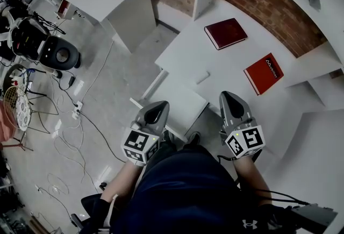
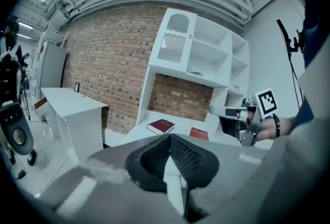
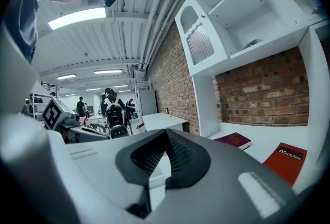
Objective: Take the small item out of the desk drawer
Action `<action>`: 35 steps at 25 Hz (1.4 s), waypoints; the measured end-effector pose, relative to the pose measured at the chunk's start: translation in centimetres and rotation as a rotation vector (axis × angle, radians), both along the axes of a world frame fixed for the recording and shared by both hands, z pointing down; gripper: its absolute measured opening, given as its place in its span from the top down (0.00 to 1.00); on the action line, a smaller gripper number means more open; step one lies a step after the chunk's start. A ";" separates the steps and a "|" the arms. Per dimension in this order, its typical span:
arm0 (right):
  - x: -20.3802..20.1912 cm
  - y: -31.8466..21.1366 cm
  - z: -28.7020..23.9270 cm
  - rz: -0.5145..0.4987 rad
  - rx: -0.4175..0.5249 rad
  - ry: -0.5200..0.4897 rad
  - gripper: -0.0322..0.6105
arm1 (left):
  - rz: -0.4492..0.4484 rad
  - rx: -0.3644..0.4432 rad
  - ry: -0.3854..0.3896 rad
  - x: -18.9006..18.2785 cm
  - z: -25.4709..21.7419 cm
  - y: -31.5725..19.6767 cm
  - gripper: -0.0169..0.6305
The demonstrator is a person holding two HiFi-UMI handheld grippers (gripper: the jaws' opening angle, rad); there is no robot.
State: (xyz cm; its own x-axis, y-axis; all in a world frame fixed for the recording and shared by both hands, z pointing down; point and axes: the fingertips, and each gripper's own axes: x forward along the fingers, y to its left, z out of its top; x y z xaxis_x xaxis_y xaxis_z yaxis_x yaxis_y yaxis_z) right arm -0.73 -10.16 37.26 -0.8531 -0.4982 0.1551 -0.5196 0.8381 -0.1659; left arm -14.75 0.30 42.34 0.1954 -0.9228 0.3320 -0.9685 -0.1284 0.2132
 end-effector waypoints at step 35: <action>-0.2 -0.1 -0.1 0.029 -0.007 0.002 0.95 | 0.038 -0.020 -0.020 -0.5 1.7 -1.9 0.97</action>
State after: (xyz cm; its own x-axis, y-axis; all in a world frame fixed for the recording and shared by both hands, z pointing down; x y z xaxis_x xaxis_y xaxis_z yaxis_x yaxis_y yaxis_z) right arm -0.90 -10.30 37.14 -0.8377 -0.5220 0.1605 -0.5444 0.8214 -0.1703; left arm -15.25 -1.60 44.06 0.2233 -0.9080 0.3545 -0.9672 -0.1612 0.1962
